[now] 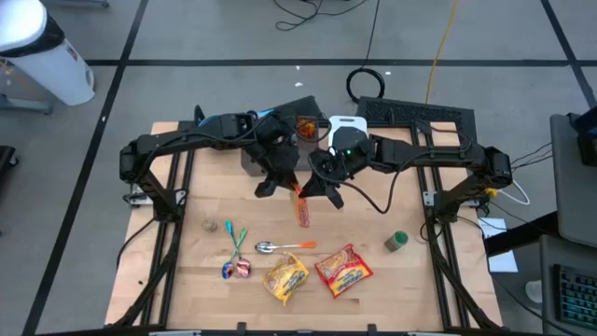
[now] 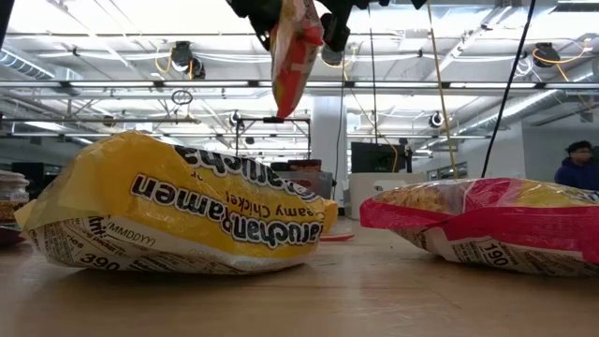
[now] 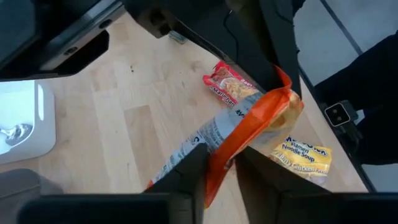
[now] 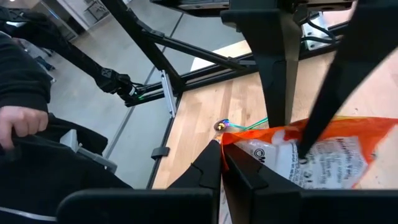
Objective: Pick & Place Food Item
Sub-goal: Put the orange noodle pack into the left black bin
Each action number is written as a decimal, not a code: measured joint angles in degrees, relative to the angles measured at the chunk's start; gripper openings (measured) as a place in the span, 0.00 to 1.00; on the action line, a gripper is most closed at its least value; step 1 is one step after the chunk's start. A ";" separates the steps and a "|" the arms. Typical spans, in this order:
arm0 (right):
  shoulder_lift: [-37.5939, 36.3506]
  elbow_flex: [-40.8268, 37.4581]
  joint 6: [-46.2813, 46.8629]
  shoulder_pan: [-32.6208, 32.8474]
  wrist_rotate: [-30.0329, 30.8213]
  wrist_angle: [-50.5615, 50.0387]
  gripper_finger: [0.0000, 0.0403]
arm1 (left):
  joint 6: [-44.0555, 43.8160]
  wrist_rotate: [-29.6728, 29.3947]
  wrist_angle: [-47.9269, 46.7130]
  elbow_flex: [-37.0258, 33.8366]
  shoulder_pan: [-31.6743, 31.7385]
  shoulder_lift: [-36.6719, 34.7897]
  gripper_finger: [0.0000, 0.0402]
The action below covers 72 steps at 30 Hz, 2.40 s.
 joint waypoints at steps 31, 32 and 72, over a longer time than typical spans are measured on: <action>0.00 0.00 2.70 -1.27 -0.03 0.21 0.30 | -5.60 1.19 -4.00 0.00 1.52 -1.98 0.01; 0.00 0.00 3.39 -1.56 -0.11 0.59 0.34 | -6.04 1.11 -4.26 0.00 1.77 -2.35 0.01; 0.04 -2.55 5.05 -11.89 12.66 1.55 0.58 | -7.86 -0.75 -14.17 -0.25 30.38 -17.92 0.00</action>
